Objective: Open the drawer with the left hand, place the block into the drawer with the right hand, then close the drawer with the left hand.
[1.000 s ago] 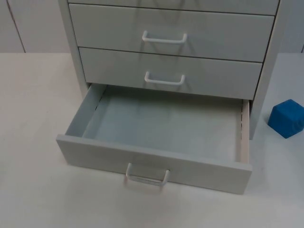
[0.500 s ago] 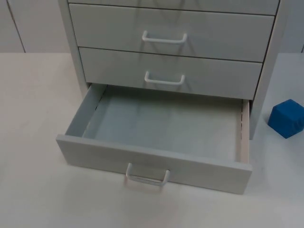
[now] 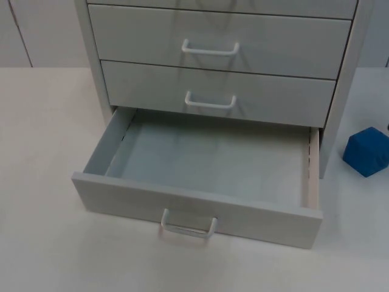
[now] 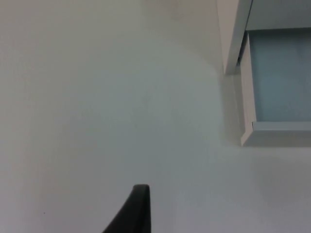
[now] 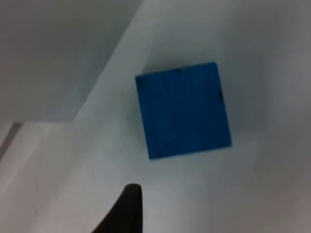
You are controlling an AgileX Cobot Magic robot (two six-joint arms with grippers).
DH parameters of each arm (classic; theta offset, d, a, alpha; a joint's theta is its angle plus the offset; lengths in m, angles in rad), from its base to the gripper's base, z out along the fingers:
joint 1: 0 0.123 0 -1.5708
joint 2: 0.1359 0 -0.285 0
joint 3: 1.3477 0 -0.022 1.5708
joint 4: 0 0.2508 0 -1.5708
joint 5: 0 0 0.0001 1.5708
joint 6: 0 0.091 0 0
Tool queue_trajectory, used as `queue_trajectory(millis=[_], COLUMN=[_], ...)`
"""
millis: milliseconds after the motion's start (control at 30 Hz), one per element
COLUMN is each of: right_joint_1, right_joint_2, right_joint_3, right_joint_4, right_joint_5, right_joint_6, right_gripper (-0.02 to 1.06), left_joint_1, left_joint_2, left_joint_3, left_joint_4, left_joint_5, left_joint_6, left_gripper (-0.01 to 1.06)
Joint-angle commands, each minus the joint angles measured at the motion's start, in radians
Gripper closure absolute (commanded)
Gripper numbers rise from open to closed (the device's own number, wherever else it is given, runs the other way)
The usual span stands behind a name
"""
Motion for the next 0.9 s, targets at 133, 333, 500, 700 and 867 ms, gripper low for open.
queue_trajectory(millis=[133,333,500,700,867], right_joint_1=[0.072,0.13,0.131,0.129,0.129], right_joint_2=[0.093,0.149,0.184,0.197,0.207], right_joint_3=[-0.026,-0.026,-0.026,-0.026,-0.026], right_joint_4=[0.02,0.02,0.02,0.02,0.019], right_joint_5=[-0.134,-0.238,-0.257,-0.262,-0.262], right_joint_6=[-0.072,-0.072,-0.072,-0.067,-0.011], right_gripper=[-0.01,-0.01,-0.01,-0.01,0.18], left_joint_1=[0.004,0.004,0.004,0.004,0.004], left_joint_2=[-0.006,-0.006,-0.006,-0.006,-0.006], left_joint_3=[0.004,0.004,0.004,0.004,0.004], left_joint_4=[0.015,0.025,0.027,0.029,0.029], left_joint_5=[-0.016,-0.016,-0.016,-0.024,-0.026], left_joint_6=[0.001,0.001,0.001,0.001,0.001], left_gripper=[0.0,0.0,0.0,0.0,0.0])
